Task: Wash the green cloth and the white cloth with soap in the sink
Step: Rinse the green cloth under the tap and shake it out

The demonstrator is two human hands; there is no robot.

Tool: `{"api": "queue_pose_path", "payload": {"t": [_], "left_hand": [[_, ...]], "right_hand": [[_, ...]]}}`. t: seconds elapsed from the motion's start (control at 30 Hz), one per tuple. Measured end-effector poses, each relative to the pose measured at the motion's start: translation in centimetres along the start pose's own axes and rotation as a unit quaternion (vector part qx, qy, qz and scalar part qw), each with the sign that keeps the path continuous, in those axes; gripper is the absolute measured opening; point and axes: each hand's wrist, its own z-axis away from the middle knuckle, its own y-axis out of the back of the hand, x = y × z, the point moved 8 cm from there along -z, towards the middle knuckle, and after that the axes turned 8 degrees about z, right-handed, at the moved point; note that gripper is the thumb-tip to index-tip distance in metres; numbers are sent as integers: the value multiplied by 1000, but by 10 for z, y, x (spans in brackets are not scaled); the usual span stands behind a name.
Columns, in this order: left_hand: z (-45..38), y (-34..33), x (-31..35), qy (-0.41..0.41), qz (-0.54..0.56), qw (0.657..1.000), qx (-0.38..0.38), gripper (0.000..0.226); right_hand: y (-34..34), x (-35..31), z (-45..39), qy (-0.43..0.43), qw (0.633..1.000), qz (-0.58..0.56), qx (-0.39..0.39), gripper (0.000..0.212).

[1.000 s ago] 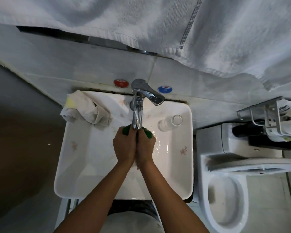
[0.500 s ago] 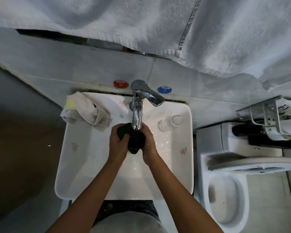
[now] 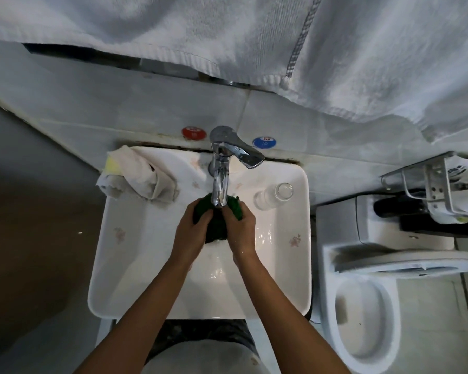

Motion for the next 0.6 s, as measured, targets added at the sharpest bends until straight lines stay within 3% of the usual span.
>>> {"api": "queue_pose_path", "payload": {"t": [0.13, 0.23, 0.37, 0.6], "left_hand": [[-1, -1, -9, 50, -14, 999, 3, 33], [-3, -2, -16, 56, -18, 997, 58, 45], [4, 3, -13, 16, -75, 985, 153, 36], [7, -3, 1, -53, -63, 984, 158, 39]], "right_hand": [[-2, 0, 6, -19, 997, -71, -22, 12], [-14, 5, 13, -70, 989, -121, -56, 11], [-21, 6, 18, -67, 993, -90, -26, 23], [-12, 7, 13, -62, 993, -99, 35, 26]]}}
